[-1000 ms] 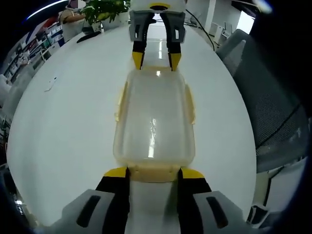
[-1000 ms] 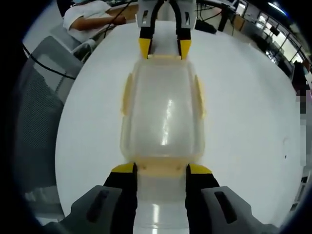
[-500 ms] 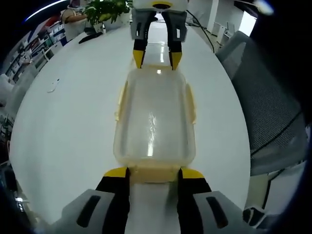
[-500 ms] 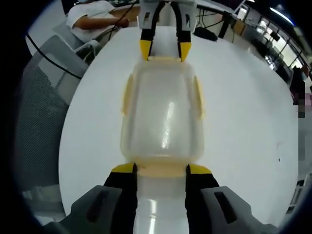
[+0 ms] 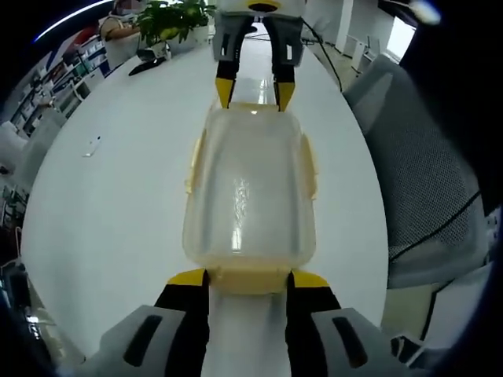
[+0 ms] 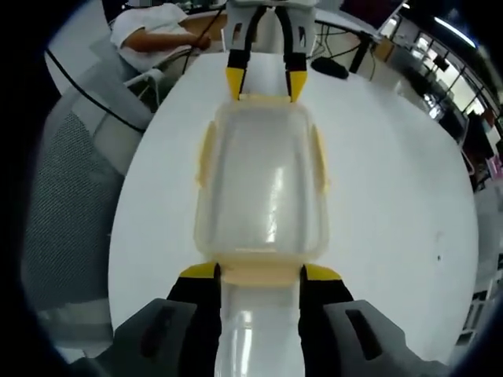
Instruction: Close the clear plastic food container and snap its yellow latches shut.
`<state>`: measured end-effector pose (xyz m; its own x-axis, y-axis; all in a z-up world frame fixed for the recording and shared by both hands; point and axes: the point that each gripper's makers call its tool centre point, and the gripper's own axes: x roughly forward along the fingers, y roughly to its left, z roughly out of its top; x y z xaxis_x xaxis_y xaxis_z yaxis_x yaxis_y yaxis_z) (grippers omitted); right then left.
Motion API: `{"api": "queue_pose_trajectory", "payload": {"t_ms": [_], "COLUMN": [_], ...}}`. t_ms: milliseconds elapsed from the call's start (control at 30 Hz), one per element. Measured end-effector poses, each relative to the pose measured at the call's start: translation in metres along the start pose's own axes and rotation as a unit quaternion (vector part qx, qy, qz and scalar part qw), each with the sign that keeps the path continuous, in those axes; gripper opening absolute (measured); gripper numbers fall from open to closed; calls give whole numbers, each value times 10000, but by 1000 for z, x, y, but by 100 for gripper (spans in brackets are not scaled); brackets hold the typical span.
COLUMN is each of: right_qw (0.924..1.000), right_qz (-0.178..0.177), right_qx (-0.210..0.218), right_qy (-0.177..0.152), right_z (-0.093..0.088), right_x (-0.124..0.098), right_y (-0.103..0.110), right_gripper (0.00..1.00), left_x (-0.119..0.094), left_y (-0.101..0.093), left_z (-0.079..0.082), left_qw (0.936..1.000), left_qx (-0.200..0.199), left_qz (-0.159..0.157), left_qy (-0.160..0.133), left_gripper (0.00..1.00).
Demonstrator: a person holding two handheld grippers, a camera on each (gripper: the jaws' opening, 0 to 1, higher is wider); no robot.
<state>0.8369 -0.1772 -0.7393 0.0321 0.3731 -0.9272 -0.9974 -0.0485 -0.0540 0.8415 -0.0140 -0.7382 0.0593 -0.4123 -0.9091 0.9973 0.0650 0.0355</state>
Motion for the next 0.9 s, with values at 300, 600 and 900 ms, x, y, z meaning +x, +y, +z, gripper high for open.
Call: {"api": "queue_pose_trajectory", "payload": {"t_ms": [300,600,900], "right_qw": [10000,9998,9997], "right_qz": [-77,-144,-224], "right_qx": [-16,15,-6], "right_qy": [-42,-100,-31], "right_z": [-2,-10,-30], "right_x": [-18,-44,-64], "right_y": [5,9,9], "right_gripper": [34,34,34], "left_x": [-13,-21,-20], "left_y": [-5,-9,-11], "left_z": [15,37,67], "left_qw": [10000,9999,9998], "left_qx": [10,15,49], "left_qz": [38,94,174], "left_qy": [52,50,-85], "left_gripper": [31,31,31]}}
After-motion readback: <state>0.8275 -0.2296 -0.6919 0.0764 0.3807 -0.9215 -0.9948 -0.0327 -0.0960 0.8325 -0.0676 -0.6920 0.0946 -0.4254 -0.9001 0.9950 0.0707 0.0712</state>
